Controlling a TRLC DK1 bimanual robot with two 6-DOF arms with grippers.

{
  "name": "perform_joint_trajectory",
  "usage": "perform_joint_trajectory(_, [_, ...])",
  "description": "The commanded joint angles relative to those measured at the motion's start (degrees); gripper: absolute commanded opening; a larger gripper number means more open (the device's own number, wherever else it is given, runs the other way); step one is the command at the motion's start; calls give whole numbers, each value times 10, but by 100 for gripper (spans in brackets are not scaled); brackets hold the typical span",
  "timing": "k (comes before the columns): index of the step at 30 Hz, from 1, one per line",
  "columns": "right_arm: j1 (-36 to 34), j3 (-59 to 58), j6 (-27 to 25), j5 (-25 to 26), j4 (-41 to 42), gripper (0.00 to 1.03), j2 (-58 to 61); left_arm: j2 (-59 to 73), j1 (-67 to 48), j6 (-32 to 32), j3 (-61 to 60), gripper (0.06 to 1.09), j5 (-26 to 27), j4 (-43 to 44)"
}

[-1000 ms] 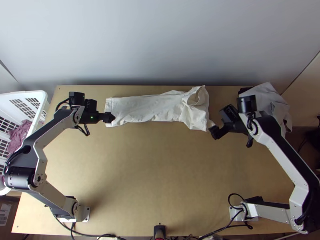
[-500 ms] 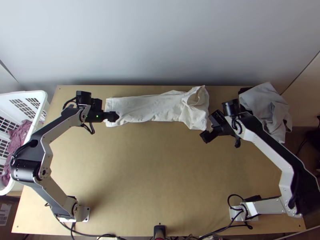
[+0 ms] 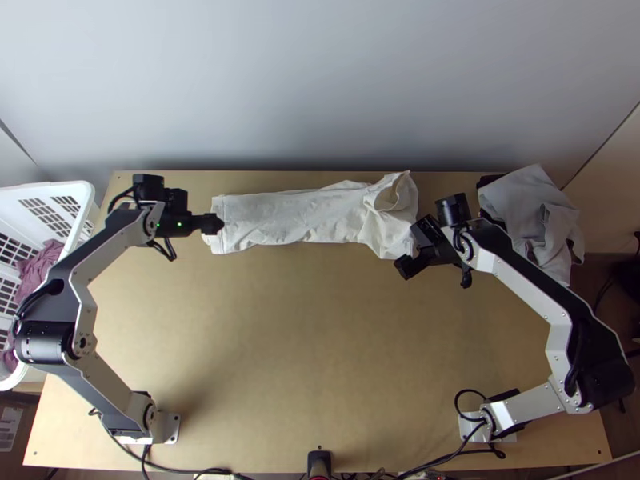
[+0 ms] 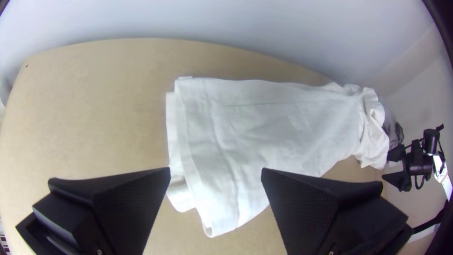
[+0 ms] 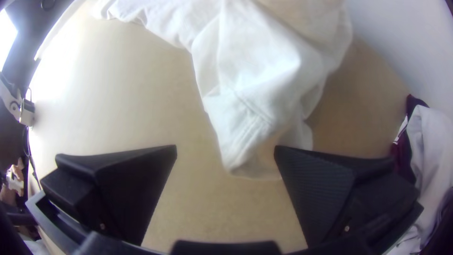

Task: Fold the t-shirt

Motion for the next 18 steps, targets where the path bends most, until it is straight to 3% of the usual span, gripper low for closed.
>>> perform_joint_trajectory(1, [0,6,5,0,13,96,17,39,30,5,31,100,14,-8])
perform_joint_trajectory(9, [-3,19,5,1,29,96,28,81,23,-9,42,100,22,1])
perform_joint_trajectory(18, [-3,38,8,5,29,96,45,119,24,-40,71,100,74,1])
